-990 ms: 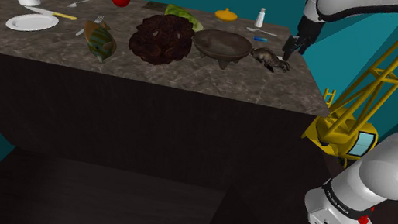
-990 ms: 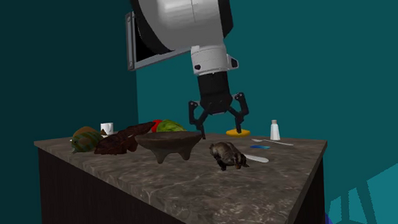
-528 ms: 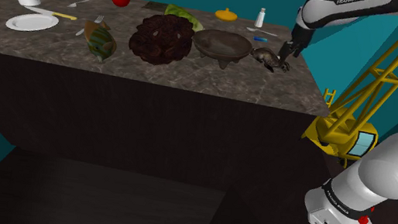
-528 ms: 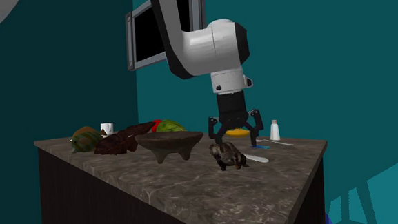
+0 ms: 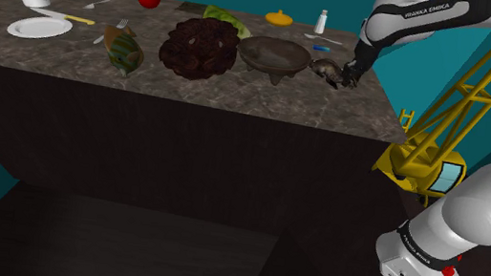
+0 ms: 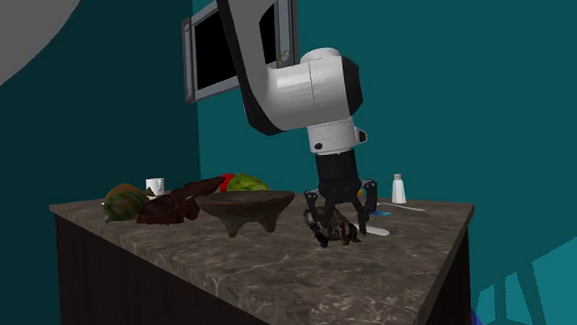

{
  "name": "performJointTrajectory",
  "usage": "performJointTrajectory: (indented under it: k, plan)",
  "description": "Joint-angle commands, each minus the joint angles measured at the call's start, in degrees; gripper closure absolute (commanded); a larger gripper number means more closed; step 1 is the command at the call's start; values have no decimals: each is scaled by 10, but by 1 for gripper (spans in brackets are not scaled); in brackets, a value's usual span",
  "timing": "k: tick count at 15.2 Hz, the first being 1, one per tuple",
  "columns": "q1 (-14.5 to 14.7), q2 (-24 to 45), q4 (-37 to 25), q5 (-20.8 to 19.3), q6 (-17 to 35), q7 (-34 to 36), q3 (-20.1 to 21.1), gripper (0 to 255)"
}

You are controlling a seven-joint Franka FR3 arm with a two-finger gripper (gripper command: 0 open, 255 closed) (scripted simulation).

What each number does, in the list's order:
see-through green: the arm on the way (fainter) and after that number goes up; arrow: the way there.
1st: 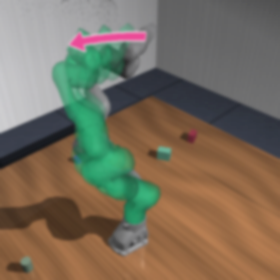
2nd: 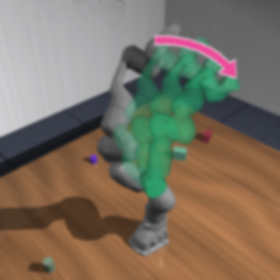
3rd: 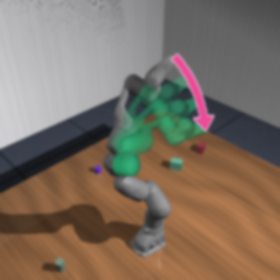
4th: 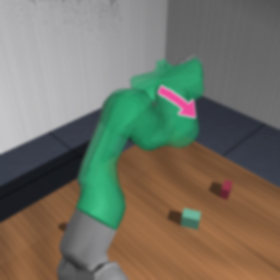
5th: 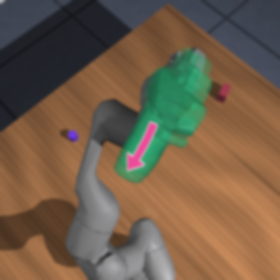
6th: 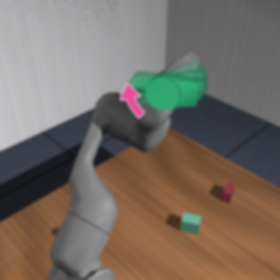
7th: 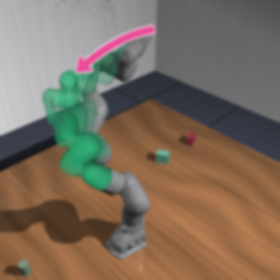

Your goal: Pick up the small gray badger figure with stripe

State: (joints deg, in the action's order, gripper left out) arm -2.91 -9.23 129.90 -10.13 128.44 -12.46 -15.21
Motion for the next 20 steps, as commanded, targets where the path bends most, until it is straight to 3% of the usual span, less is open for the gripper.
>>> performJointTrajectory:
  k: [1, 9, 20]
  plan:
    - [0, 1, 0, 0, 2, 0, 0, 255]
    - [0, 0, 2, 0, 2, 0, 0, 255]
    - [2, -27, -57, 2, -84, -5, 5, 255]
